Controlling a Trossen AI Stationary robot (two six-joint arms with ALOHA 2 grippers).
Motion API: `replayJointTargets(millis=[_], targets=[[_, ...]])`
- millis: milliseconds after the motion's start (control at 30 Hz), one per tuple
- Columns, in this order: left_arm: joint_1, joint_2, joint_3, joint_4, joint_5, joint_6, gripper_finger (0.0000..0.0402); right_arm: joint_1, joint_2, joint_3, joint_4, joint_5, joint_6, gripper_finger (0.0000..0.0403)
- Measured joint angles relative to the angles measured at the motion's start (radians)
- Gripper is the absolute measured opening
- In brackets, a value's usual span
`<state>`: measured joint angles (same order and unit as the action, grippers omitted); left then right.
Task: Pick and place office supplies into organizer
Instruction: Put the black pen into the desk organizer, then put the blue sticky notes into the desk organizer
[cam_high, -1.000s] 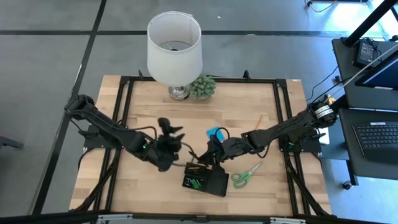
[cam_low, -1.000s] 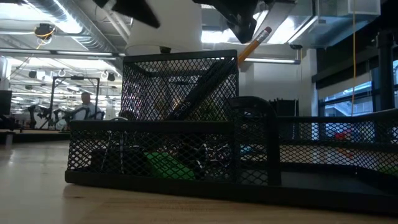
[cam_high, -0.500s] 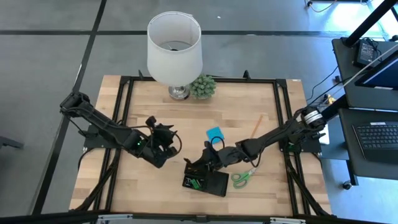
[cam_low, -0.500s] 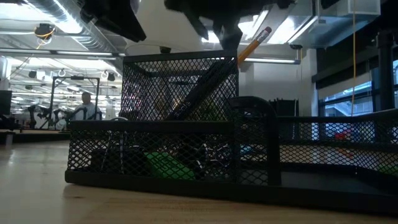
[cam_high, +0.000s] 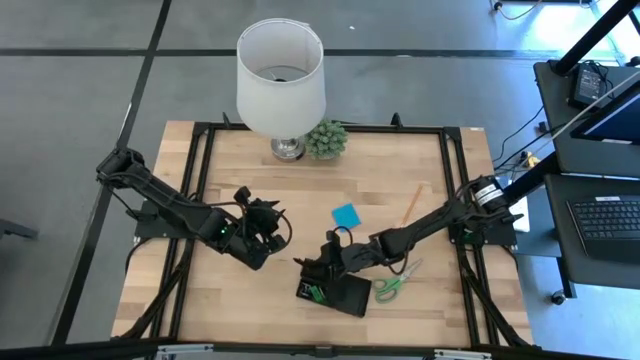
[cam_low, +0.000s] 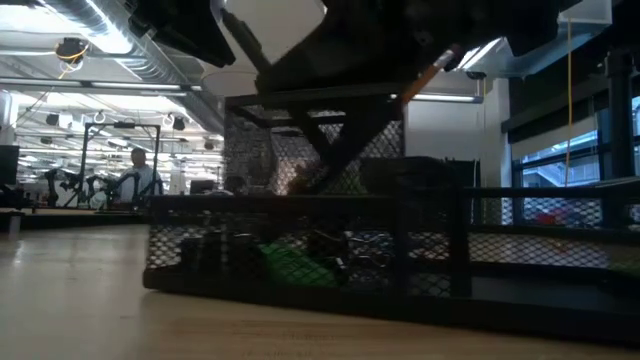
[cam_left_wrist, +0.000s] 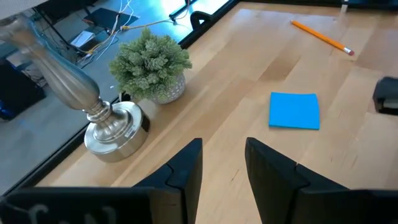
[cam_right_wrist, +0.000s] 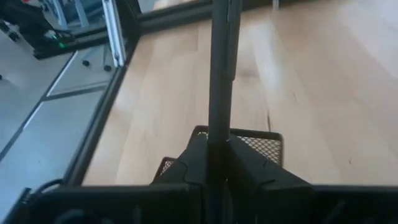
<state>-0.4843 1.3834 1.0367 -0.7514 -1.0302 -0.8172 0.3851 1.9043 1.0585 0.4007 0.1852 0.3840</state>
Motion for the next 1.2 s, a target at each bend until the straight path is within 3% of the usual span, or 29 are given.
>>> replayJointTargets(millis=[800,1000,1200], targets=[[0.000,0.001,0.000,0.000,0.000,0.000,0.0116,-0.002,-0.048,0.000,-0.045,-0.051,0.026,0.0104],[0.000,0.001,0.000,0.000,0.000,0.000,0.0116,-0.029,-0.216,0.000,-0.246,-0.048,-0.036,0.0105],[0.001,0.001,0.000,0.026,-0.001,0.000,0.0116,-0.061,-0.421,0.000,-0.620,-0.047,-0.052,0.0105]])
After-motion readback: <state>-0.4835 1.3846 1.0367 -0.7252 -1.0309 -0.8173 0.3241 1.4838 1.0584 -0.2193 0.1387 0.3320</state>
